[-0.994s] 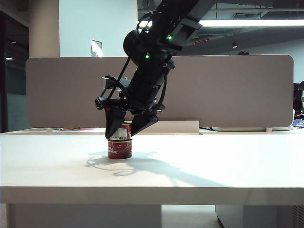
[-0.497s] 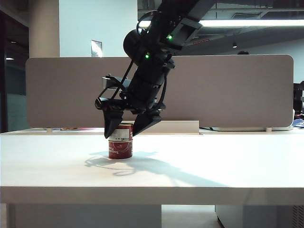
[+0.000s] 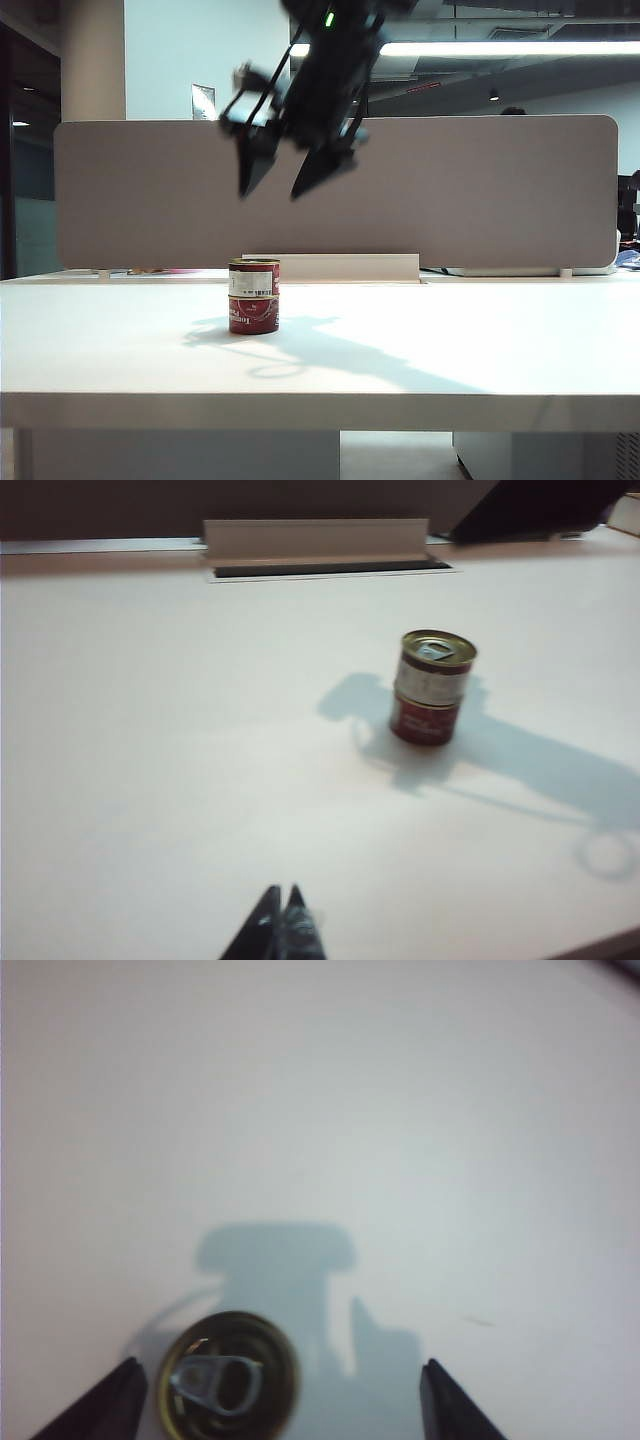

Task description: Stack a can of tomatoes on the right onto the can of tomatoes on the left.

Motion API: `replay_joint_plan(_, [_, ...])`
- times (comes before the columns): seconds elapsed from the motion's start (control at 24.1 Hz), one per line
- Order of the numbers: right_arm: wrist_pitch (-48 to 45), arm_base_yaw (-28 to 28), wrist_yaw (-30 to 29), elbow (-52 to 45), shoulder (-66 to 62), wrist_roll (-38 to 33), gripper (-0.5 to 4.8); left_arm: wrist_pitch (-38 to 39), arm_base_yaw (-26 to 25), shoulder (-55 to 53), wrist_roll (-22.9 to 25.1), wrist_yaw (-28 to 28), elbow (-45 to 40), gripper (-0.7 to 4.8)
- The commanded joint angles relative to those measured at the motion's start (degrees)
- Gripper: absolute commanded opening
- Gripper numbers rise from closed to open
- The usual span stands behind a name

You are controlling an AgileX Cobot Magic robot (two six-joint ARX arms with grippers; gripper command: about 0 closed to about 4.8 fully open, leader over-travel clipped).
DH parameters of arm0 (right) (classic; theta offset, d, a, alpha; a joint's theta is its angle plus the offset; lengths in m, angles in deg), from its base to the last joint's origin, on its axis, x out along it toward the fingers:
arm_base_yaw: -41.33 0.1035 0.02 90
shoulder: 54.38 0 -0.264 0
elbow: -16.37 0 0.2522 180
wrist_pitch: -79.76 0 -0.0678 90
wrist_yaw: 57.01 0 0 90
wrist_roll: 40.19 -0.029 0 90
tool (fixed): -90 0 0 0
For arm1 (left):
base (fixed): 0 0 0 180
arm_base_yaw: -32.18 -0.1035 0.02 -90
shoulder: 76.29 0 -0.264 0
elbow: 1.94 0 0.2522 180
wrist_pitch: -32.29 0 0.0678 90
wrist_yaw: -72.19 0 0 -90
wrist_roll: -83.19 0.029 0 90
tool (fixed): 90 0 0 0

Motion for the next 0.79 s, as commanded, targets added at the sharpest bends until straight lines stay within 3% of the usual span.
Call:
replay_joint_plan(0.04, [2.8, -2.3, 2.8, 0.2, 4.5, 0.3, 2.34, 0.5, -0.1, -0.1, 0.4, 3.8, 0.1, -0.06])
replay_joint_plan(0.17, [6.1, -5.2, 2.3, 0.2, 8.0, 0.3, 0.6, -0.4, -0.1, -0.1, 0.4, 7.2, 0.1, -0.06])
replay_joint_plan(0.21, [7.2, -6.3, 1.9, 0.2, 8.9, 0.2, 0.41, -1.0, -0.1, -0.1, 0.4, 8.0, 0.1, -0.06])
replay_joint_plan(0.37, [11.9, -10.6, 1.2, 0.2, 12.7, 0.2, 0.38, -3.9, -0.1, -0.1, 0.4, 10.9, 0.1, -0.06])
replay_joint_plan(0.5, [14.6, -14.6, -2.3, -0.3, 16.0, 0.2, -0.05, -6.8, -0.1, -0.1, 0.4, 11.6, 0.2, -0.06])
replay_joint_plan(0.79, [10.8, -20.2, -4.5, -10.4, 25.8, 0.0, -0.05, -8.9, -0.1, -0.1, 0.4, 11.5, 0.2, -0.06])
